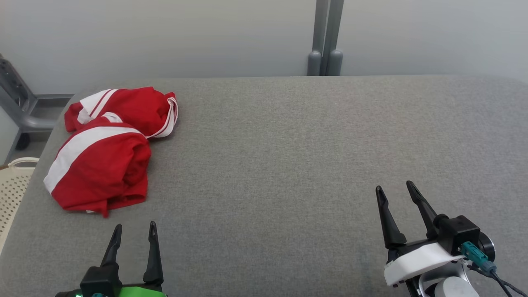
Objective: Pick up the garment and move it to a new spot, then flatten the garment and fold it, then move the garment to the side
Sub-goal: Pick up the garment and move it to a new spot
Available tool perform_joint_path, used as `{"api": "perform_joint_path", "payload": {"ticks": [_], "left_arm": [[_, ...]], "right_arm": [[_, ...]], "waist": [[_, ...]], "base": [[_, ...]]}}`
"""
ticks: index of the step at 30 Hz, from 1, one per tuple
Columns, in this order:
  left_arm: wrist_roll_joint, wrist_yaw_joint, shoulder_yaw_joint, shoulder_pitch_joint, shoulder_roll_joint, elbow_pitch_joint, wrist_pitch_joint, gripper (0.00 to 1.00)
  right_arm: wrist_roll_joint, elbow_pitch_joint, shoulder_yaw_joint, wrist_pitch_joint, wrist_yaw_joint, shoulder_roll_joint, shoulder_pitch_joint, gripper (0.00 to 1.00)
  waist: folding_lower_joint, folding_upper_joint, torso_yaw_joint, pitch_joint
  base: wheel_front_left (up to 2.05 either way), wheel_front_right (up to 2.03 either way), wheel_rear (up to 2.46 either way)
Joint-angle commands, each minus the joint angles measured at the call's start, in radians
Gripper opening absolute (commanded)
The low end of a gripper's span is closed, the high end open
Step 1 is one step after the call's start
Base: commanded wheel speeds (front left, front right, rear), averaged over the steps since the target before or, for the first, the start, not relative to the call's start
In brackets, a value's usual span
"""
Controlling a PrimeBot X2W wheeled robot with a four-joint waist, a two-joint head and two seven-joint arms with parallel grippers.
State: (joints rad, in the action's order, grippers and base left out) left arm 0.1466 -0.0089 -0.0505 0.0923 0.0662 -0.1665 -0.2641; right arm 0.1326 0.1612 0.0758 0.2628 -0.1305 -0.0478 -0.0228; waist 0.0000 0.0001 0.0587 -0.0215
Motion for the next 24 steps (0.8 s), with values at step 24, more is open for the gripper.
{"api": "perform_joint_path", "payload": {"ticks": [24], "left_arm": [[0.014, 0.018, 0.015, 0.024, 0.043, 0.030, 0.013, 1.00]], "right_arm": [[0.036, 0.004, 0.018, 0.003, 0.000, -0.005, 0.021, 1.00]], "waist": [[0.0000, -0.0001, 0.400, -0.029]], "base": [[0.00, 0.00, 0.00]]}}
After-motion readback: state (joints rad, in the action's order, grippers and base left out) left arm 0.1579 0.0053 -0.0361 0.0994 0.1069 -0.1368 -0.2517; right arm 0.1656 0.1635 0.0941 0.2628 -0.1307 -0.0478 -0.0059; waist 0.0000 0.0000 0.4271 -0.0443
